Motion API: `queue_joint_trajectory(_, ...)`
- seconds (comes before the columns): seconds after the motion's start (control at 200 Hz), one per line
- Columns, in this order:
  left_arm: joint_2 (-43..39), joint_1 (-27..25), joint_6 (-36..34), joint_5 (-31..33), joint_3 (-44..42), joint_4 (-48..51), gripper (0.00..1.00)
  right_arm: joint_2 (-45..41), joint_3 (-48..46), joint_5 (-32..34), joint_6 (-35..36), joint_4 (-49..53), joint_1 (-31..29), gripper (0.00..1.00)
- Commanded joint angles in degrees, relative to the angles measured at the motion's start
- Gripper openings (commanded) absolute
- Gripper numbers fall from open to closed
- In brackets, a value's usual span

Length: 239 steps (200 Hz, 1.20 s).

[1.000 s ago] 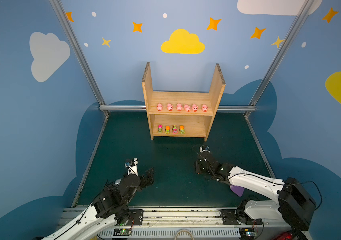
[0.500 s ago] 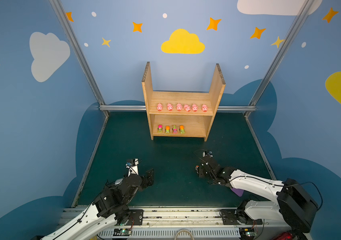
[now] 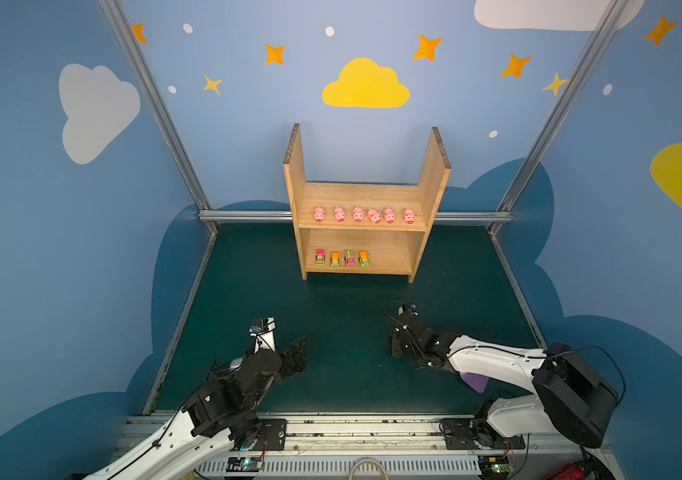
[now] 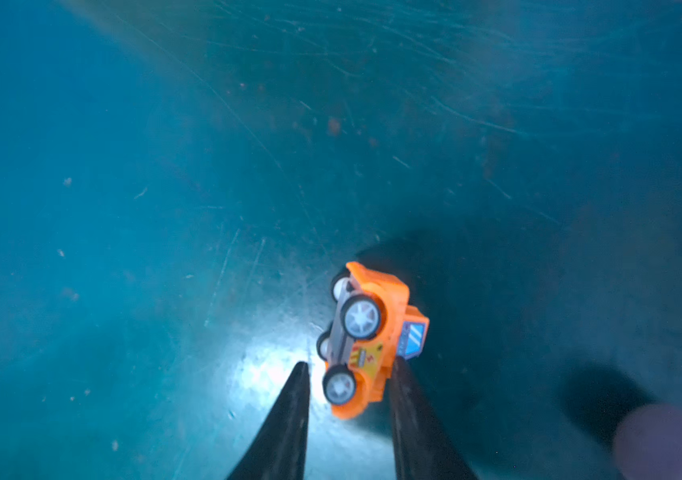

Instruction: Place and organize the plastic toys onto the shelf

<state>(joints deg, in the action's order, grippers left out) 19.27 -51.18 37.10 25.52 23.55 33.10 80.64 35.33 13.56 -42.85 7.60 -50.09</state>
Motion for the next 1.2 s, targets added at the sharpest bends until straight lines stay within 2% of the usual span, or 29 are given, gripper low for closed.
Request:
queue_joint_trajectory(0.0, -1.32, -0.06, 0.14, 1.29, -0.75, 1.64, 1.00, 2.07, 2.80, 1.39, -0.04, 1.96, -0.99, 0.30)
queue_joint_trajectory(0.426, -6.83, -0.06, 0.48, 1.57, -1.83, 4.07, 1.00, 11.88, 14.36, 10.26, 1.18, 12.32, -4.88, 0.24)
queue_joint_trajectory(0.916, -7.76, -0.06, 0.33, 1.47, -2.19, 3.99, 1.00, 19.84, 24.29, 13.11, 3.54, 18.15, -6.85, 0.23)
queue_joint_trajectory(1.011, -8.09, -0.05, 0.33, 1.47, -2.37, 4.08, 1.00, 18.59, 23.91, 13.42, 3.52, 17.99, -7.17, 0.27)
queue_joint_trajectory(1.192, -8.03, -0.06, 0.07, 1.56, -2.37, 3.91, 1.00, 14.37, 21.27, 14.25, 1.88, 17.88, -7.26, 0.45)
